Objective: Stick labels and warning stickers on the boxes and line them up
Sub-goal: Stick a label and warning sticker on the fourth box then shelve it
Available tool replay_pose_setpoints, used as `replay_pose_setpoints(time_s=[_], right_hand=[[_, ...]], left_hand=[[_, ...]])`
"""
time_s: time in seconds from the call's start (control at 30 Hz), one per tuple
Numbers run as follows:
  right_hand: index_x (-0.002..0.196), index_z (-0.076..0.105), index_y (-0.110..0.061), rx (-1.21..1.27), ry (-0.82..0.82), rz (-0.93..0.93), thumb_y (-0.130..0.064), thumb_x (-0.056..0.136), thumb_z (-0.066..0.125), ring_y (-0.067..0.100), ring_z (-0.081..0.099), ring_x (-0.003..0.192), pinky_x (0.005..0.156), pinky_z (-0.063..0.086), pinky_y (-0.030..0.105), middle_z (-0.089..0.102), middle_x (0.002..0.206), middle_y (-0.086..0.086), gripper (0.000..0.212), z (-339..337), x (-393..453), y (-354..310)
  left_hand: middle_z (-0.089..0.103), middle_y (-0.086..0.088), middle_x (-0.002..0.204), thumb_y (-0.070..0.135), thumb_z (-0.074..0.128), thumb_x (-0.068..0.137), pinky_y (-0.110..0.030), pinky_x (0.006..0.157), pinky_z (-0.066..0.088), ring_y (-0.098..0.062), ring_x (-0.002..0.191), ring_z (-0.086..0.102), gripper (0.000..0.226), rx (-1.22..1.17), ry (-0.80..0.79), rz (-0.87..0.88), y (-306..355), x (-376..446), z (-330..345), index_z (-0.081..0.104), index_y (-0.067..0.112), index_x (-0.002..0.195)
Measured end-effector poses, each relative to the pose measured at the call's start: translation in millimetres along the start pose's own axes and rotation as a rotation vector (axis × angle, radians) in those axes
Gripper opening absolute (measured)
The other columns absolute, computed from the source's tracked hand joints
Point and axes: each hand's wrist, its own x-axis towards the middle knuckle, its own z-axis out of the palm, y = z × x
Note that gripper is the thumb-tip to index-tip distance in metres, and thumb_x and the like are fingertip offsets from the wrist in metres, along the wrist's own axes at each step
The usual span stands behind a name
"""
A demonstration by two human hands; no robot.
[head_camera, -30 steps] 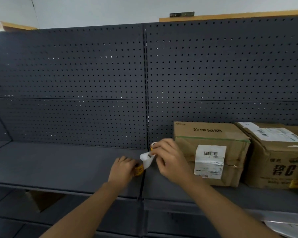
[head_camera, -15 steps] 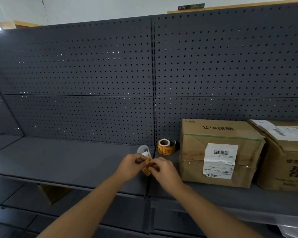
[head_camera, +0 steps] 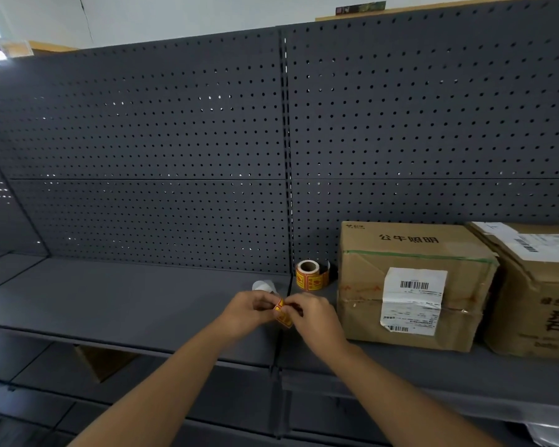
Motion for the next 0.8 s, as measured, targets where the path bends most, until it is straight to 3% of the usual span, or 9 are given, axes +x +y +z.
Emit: replay_pose_setpoints(time_s=[0.27, 0.43, 0.6, 0.8], right_hand=[[0.116, 0.071, -0.018, -0.208, -0.033, -0.066, -0.032, 0.105, 0.052, 0.021, 0.066, 0.093, 0.071, 0.055, 0.038, 0.068, 0.106, 0.000, 0.026, -3.5, -2.3, -1.6], [0.117, 0.070, -0.018, -0.196, -0.048, -0.079, -0.033, 0.106, 0.051, 0.020, 0.065, 0.094, 0.071, 0.055, 0.039, 0.066, 0.107, 0.001, 0.027, -3.8, -2.3, 0.8], [0.115, 0.070, -0.016, -0.216, -0.070, -0.073, -0.035, 0.106, 0.051, 0.023, 0.063, 0.096, 0.073, 0.054, 0.042, 0.064, 0.107, 0.004, 0.029, -3.5, 3.6, 0.9], [0.115, 0.069, -0.015, -0.292, -0.097, -0.089, -0.038, 0.108, 0.047, 0.023, 0.063, 0.099, 0.071, 0.049, 0.037, 0.064, 0.110, 0.004, 0.033, -4.1, 6.7, 2.0]], left_hand=[[0.078, -0.011, 0.099, 0.000, 0.075, 0.090, -0.023, 0.087, 0.058, -0.019, 0.097, 0.075, 0.011, 0.017, 0.045, 0.012, 4.0, 6.9, 9.0, 0.075, 0.004, 0.100], [0.076, -0.004, 0.095, 0.000, 0.069, 0.094, -0.014, 0.080, 0.054, -0.007, 0.089, 0.072, 0.011, 0.137, 0.072, 0.042, 9.2, 6.8, 13.8, 0.074, 0.008, 0.098], [0.073, 0.002, 0.098, 0.004, 0.070, 0.095, -0.011, 0.080, 0.052, -0.007, 0.095, 0.069, 0.012, 0.263, 0.117, 0.078, 8.7, 7.0, 13.2, 0.074, 0.014, 0.100], [0.073, 0.003, 0.098, 0.002, 0.068, 0.096, -0.021, 0.089, 0.056, -0.012, 0.099, 0.071, 0.017, 0.327, 0.082, 0.121, 8.1, 5.5, 11.8, 0.072, 0.017, 0.100]])
